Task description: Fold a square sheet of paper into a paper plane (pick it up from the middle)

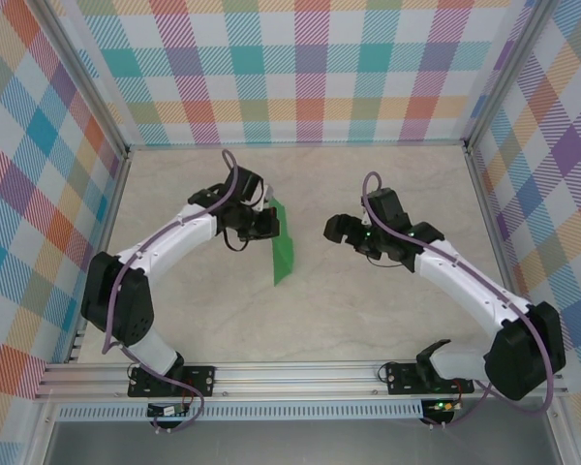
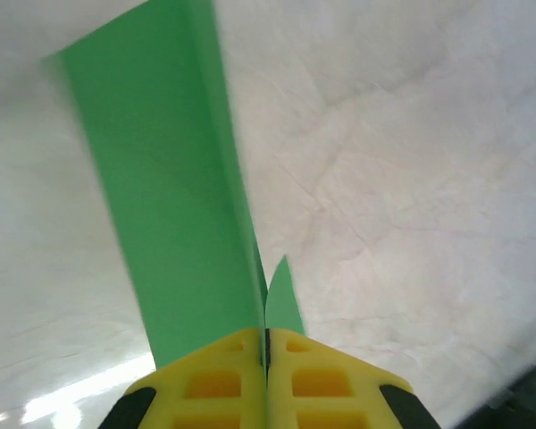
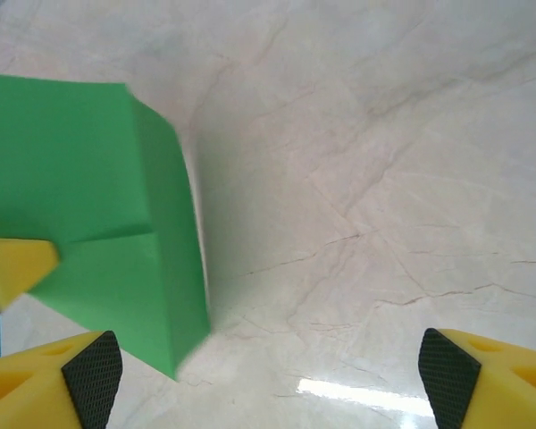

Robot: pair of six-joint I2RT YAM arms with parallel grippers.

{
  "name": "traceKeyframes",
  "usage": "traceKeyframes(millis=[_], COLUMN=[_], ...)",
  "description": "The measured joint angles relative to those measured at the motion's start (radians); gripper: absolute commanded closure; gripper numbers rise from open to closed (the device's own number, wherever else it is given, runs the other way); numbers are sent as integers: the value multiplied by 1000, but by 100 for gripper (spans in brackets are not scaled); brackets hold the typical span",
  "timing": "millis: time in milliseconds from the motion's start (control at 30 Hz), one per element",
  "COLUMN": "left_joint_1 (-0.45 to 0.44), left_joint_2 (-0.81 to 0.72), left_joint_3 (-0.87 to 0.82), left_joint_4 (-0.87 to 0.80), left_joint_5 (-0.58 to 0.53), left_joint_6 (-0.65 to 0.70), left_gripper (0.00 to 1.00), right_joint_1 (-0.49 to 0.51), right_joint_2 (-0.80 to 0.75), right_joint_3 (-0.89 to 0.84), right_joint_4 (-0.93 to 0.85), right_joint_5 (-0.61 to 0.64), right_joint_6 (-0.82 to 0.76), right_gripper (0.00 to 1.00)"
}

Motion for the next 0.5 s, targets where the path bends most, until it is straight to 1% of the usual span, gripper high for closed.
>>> traceKeyframes(millis=[200, 300, 500], left_joint_1=[-13, -26, -72], left_joint_2=[14, 55, 195], left_joint_3=[185, 247, 291], left_joint_4=[-261, -341, -423], left_joint_5=[-334, -494, -747], left_joint_6=[65, 79, 72], left_gripper=[95, 96, 96], right_joint_1=[-2, -3, -4], right_joint_2=[-19, -34, -55], right_joint_3=[-3, -29, -79], right_joint_4=[-43, -50, -80], right_joint_5=[74, 99, 142], right_joint_6=[5, 12, 30], right_gripper=[5, 4, 4])
